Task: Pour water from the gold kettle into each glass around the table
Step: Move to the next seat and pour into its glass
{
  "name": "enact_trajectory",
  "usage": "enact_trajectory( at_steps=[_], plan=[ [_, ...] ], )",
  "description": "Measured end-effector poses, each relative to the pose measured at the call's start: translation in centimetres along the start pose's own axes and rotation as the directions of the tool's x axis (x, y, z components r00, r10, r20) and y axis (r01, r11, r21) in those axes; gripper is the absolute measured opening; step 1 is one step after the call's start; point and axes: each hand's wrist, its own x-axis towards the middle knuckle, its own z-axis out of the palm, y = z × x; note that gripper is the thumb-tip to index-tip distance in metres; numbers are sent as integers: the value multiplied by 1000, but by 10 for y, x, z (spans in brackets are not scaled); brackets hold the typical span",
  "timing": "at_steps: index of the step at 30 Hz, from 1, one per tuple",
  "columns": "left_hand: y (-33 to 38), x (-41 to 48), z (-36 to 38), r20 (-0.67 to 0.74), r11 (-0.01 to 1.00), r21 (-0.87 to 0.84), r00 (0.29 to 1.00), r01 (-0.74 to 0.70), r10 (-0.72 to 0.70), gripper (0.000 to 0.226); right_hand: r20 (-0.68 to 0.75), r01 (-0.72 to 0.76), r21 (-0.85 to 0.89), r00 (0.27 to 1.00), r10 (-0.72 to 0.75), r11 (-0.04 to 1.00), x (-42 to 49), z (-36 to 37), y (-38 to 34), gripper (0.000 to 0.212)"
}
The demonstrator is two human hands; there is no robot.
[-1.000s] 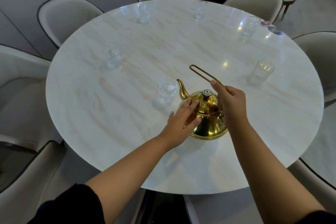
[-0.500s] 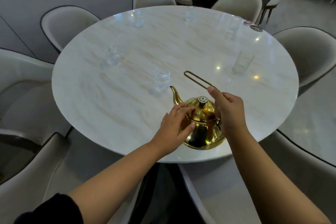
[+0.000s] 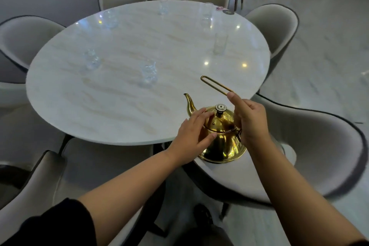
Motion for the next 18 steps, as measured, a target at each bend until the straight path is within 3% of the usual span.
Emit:
enact_trajectory(
  at_steps=[10, 14, 18],
  plan=[
    [62, 28, 68, 69, 990, 9, 987, -143, 142, 60, -49, 71, 8, 996, -70, 997, -12, -98, -26, 45],
    [97, 59, 105, -7, 989, -16, 990, -144, 144, 59, 4, 60, 64, 998, -60, 996, 9, -147, -42, 58],
    [131, 94, 151, -133, 993, -78, 988, -86, 75, 56, 71, 64, 18, 995, -65, 998, 42, -197, -58, 51]
  ],
)
